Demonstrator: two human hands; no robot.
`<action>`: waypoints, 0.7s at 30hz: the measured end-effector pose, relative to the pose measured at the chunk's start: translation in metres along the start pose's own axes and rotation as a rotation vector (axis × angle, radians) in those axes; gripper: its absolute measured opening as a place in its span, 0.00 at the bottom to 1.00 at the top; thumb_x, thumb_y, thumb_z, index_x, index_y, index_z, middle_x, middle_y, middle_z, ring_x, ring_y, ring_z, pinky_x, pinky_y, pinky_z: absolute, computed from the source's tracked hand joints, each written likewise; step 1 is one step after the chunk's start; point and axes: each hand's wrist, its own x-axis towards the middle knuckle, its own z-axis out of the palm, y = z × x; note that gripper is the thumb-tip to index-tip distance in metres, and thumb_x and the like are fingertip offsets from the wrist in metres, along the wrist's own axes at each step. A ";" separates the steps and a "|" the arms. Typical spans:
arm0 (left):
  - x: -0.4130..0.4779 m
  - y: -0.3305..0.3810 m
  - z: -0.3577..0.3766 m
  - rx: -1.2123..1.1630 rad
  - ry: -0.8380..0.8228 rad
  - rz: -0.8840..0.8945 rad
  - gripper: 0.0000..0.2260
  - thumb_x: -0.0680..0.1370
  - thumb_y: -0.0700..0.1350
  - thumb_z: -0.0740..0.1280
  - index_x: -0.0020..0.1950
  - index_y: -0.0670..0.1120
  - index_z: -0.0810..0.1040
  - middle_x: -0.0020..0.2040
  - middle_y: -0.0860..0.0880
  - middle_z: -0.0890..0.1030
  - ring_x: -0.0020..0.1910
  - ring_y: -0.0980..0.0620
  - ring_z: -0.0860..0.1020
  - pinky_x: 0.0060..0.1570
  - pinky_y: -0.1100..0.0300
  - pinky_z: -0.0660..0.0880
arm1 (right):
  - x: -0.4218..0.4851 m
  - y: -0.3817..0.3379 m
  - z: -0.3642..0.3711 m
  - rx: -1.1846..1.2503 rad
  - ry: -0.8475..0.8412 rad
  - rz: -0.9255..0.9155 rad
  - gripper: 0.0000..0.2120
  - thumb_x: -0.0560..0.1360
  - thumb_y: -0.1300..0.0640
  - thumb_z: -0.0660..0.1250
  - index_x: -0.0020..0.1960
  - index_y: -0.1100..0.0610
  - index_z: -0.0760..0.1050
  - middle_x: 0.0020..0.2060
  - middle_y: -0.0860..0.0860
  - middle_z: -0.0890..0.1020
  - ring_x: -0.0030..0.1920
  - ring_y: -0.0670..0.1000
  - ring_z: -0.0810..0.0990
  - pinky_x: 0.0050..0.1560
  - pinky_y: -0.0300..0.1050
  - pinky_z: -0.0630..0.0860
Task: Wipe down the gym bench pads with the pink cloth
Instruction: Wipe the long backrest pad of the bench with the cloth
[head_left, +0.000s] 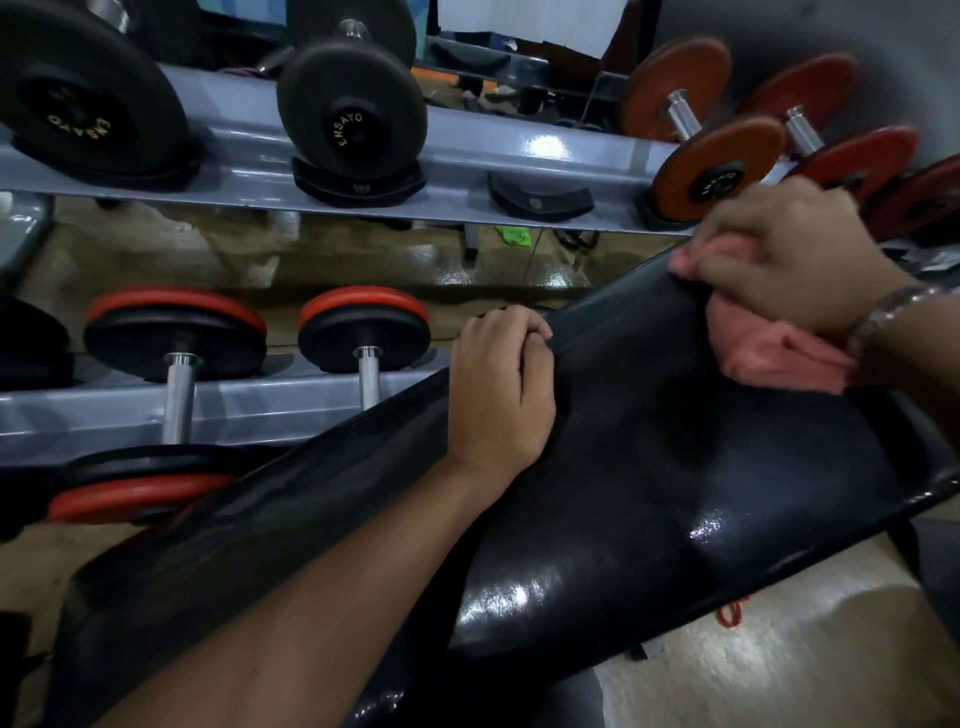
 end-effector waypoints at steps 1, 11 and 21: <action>0.000 0.000 0.000 0.004 0.001 0.002 0.10 0.81 0.43 0.58 0.47 0.44 0.79 0.43 0.52 0.79 0.46 0.54 0.73 0.51 0.56 0.71 | 0.008 -0.001 0.001 -0.051 0.039 0.091 0.23 0.74 0.34 0.59 0.52 0.49 0.81 0.52 0.55 0.81 0.57 0.63 0.76 0.61 0.64 0.71; 0.002 -0.007 0.003 0.112 -0.037 -0.014 0.09 0.77 0.45 0.61 0.51 0.46 0.80 0.46 0.53 0.79 0.50 0.55 0.72 0.55 0.53 0.72 | 0.022 -0.028 0.011 0.021 -0.078 -0.030 0.23 0.72 0.32 0.60 0.48 0.48 0.81 0.50 0.51 0.82 0.54 0.57 0.77 0.63 0.61 0.72; 0.002 -0.002 0.000 0.120 -0.017 -0.094 0.09 0.74 0.39 0.63 0.53 0.45 0.78 0.49 0.52 0.80 0.51 0.53 0.74 0.57 0.51 0.72 | 0.021 -0.044 0.020 0.171 -0.237 -0.074 0.14 0.71 0.34 0.67 0.44 0.42 0.83 0.45 0.41 0.84 0.51 0.49 0.81 0.54 0.52 0.75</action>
